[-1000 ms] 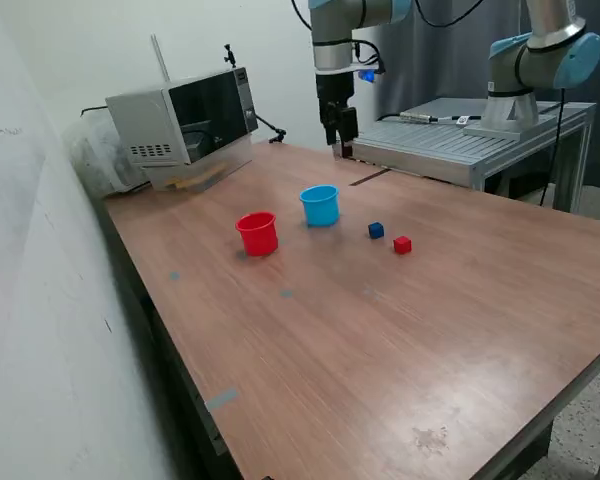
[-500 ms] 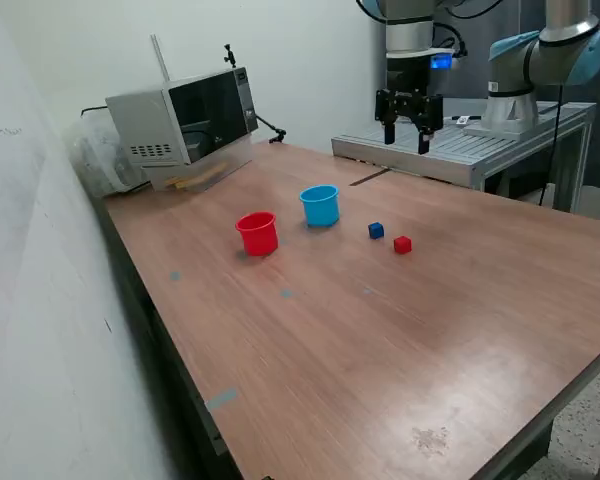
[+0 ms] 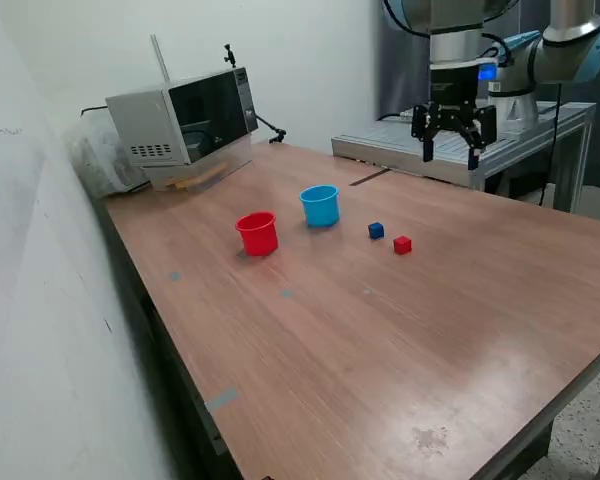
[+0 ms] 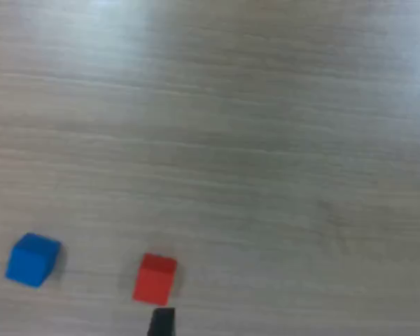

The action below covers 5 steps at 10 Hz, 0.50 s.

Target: Place red objects in the red bin, and blue objects in the blue bin.

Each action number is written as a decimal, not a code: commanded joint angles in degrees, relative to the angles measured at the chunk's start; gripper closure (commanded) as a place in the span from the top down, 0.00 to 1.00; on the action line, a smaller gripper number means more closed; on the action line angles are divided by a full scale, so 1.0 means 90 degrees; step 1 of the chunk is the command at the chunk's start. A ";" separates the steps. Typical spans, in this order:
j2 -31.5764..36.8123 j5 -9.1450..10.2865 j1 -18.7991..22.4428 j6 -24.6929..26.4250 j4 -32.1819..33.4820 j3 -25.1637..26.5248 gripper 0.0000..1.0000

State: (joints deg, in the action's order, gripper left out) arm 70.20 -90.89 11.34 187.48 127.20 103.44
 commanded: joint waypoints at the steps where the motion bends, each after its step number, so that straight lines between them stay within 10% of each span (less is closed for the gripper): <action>1: -0.0660 0.0020 0.0137 0.0204 0.0251 -0.0077 1.00; 5: -0.1003 0.0011 0.0068 0.0605 0.0290 -0.0252 1.00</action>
State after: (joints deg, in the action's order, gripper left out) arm 63.39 -90.75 12.22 191.00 129.47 102.25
